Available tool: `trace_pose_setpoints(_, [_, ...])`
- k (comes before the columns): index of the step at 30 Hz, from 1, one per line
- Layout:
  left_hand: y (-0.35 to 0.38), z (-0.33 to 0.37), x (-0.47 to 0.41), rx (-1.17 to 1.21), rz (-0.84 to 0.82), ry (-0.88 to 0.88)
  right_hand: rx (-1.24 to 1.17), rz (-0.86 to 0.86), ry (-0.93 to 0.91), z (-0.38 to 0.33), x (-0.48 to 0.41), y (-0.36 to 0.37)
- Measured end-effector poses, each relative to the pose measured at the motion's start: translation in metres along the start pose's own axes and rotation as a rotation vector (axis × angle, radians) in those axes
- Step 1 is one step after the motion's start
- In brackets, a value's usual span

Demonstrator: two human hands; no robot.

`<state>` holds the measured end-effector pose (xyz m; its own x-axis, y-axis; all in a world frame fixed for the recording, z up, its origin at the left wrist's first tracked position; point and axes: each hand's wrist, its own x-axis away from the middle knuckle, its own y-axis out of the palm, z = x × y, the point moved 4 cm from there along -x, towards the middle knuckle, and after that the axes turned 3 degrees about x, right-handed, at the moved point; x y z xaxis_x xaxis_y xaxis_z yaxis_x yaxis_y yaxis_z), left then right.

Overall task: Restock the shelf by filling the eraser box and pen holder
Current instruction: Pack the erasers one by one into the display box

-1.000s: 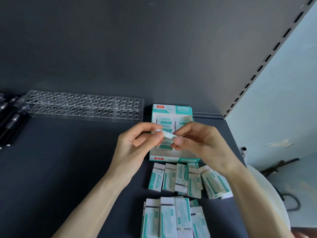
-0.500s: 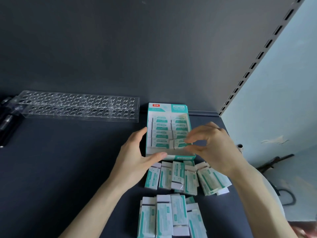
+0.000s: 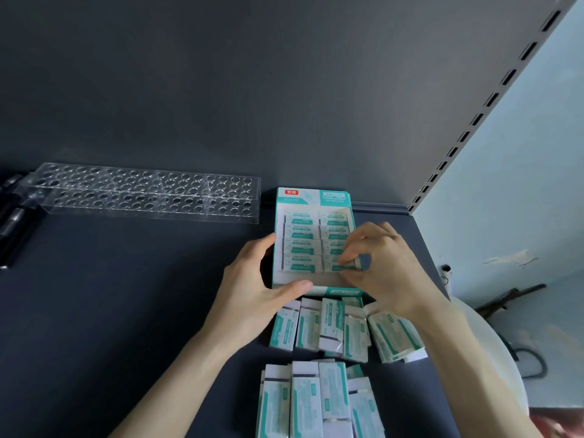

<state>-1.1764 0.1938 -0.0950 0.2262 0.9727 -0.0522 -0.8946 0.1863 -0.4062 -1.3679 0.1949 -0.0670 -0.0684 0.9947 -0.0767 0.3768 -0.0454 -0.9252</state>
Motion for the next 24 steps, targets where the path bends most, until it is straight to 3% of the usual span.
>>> trace_pose_setpoints(7, [-0.001,0.001,-0.001,-0.027,0.002,-0.019,0.032,0.027,-0.021,0.0,-0.001,-0.001])
trace_pose_setpoints(11, [-0.002,0.006,0.001,-0.078,0.01,-0.016,-0.163,0.085,0.002,0.003,0.013,-0.009])
trace_pose_setpoints(16, [-0.003,0.03,0.019,-0.206,0.063,0.232,-0.325,0.214,0.055,0.009,0.057,-0.024])
trace_pose_setpoints(19, [0.002,0.04,0.042,-0.166,-0.102,0.254,-0.272,0.21,0.105,0.012,0.083,-0.022])
trace_pose_setpoints(24, [0.003,0.027,0.068,-0.22,-0.388,0.131,-0.108,0.144,0.109,0.013,0.104,-0.009])
